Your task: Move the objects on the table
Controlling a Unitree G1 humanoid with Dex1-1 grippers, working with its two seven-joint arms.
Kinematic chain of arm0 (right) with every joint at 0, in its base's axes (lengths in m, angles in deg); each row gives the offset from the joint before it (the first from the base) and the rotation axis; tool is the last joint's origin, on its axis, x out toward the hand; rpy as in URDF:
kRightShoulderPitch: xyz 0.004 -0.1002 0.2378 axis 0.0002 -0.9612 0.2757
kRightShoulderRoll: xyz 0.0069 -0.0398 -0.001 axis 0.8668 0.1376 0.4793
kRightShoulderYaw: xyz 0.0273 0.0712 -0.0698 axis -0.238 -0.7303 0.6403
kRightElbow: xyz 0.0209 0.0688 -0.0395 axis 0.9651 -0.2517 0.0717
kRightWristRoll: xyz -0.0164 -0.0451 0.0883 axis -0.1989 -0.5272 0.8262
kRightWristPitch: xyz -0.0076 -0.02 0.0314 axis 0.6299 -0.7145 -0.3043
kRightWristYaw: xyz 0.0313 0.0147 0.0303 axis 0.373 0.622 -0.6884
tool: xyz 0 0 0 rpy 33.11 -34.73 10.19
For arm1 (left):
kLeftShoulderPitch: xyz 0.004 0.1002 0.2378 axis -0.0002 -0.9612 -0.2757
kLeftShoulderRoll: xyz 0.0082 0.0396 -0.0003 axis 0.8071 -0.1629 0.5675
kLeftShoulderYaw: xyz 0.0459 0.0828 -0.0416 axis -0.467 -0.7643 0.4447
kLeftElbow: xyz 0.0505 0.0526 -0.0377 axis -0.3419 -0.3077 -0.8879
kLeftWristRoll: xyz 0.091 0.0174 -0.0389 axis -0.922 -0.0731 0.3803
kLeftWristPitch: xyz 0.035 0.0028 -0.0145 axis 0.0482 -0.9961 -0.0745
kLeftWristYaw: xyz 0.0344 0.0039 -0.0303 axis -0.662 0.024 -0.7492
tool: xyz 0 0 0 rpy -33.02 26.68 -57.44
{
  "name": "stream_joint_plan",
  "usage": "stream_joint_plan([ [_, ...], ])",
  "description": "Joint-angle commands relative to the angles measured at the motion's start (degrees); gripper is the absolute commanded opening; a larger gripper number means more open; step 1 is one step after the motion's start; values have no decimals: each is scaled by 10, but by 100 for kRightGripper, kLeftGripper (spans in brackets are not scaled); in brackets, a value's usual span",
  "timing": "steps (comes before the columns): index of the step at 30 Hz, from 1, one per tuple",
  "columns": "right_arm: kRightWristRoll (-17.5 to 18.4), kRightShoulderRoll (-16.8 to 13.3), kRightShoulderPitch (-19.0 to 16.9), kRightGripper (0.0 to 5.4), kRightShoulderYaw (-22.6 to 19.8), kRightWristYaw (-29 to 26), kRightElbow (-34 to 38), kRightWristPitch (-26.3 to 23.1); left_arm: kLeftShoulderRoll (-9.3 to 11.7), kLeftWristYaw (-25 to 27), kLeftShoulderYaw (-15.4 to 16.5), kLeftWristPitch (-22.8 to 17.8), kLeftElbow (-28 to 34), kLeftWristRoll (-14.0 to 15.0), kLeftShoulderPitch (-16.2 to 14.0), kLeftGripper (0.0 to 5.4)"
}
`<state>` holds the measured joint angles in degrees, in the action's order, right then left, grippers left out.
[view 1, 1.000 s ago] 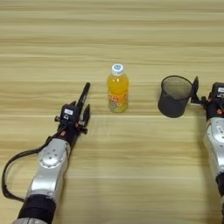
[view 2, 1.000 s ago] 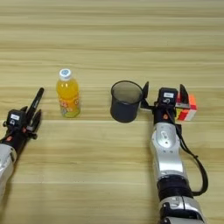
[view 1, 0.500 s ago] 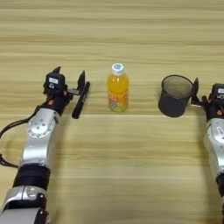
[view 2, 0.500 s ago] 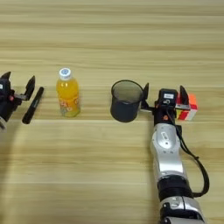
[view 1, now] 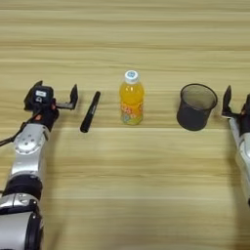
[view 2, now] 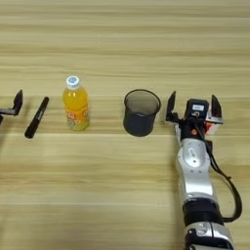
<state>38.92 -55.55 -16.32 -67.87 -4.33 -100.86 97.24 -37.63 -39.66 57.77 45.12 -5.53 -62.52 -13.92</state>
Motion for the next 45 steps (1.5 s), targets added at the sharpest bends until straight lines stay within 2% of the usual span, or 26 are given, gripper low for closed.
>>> stream_joint_plan([
  [1,8,-24,-12,540,-20,-6,37,-5,-4,-13,1,15,-6,-5,5,538],
  [3,12,-30,-17,540,-24,-12,68,-13,-6,-20,1,18,-5,-6,3,538],
  [6,11,-31,-34,540,-14,-28,168,-41,-11,-31,-1,21,-2,-7,2,538],
  [10,10,-20,-44,540,28,-60,307,-104,-16,-38,-3,24,-4,-8,4,538],
  [12,7,-12,-41,540,66,-84,352,-141,-19,-40,-3,26,-6,-8,6,538],
  [15,-5,4,-34,540,153,-139,384,-186,-22,-42,-4,31,-12,-8,9,538],
  [18,-3,23,-23,540,216,-180,386,-221,-25,-45,-5,34,-18,-9,12,538],
  [26,16,54,-10,540,296,-253,380,-279,-28,-55,-10,43,-30,-14,17,538],
  [29,8,64,-9,540,326,-269,365,-286,-29,-57,-10,45,-31,-15,17,538],
  [38,0,80,10,540,330,-275,301,-270,-32,-58,-8,48,-32,-20,17,538],
  [45,-15,84,39,540,306,-255,251,-234,-34,-59,-8,49,-33,-22,18,538],
])
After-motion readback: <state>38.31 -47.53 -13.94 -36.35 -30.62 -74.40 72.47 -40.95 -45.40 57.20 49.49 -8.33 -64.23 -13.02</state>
